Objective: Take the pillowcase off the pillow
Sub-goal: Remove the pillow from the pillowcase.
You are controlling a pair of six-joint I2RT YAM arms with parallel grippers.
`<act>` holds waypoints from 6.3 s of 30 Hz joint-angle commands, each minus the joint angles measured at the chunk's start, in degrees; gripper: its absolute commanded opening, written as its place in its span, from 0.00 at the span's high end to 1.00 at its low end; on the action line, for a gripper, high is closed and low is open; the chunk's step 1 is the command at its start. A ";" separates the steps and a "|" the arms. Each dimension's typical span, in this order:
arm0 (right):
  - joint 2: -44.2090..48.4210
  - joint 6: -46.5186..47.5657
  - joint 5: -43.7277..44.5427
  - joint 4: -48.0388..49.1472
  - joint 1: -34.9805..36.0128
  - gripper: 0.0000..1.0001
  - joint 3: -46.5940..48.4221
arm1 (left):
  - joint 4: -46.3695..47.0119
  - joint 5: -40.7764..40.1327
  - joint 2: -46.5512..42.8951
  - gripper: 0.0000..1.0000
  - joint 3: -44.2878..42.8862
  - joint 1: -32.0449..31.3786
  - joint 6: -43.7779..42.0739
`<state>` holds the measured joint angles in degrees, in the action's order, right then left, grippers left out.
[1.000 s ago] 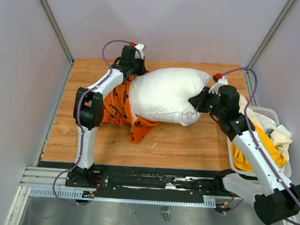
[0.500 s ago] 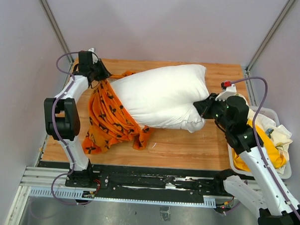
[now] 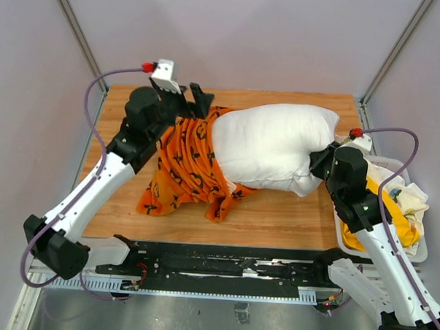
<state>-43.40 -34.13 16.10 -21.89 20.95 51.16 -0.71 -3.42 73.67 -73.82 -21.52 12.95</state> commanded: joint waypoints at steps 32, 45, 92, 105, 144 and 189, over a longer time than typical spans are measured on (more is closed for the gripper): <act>1.24 -10.38 21.32 -3.87 -3.33 0.99 16.85 | 15.72 -11.47 17.38 0.42 24.54 -25.82 4.78; -3.34 -2.11 3.08 -4.57 -3.46 0.99 24.44 | 18.05 -1.95 6.13 1.00 36.39 3.32 13.32; -6.47 -2.68 -6.33 -2.64 -3.46 0.99 22.06 | 22.63 23.30 37.13 0.89 10.61 6.65 11.63; -1.63 -3.22 -7.39 -3.34 -11.34 0.99 22.23 | 29.05 14.84 21.52 1.00 31.79 35.01 27.05; -14.15 -9.47 -42.18 6.49 -23.80 0.99 9.58 | 7.28 -0.38 28.05 0.78 2.16 6.28 -3.42; -14.94 -7.44 -46.18 7.59 -24.47 0.99 9.49 | -7.34 18.37 42.52 0.15 -15.72 12.52 -8.89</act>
<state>-59.68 -41.98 -31.46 -19.16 -4.10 58.35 1.48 8.71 111.63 -83.66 -9.82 4.95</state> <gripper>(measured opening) 0.112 0.933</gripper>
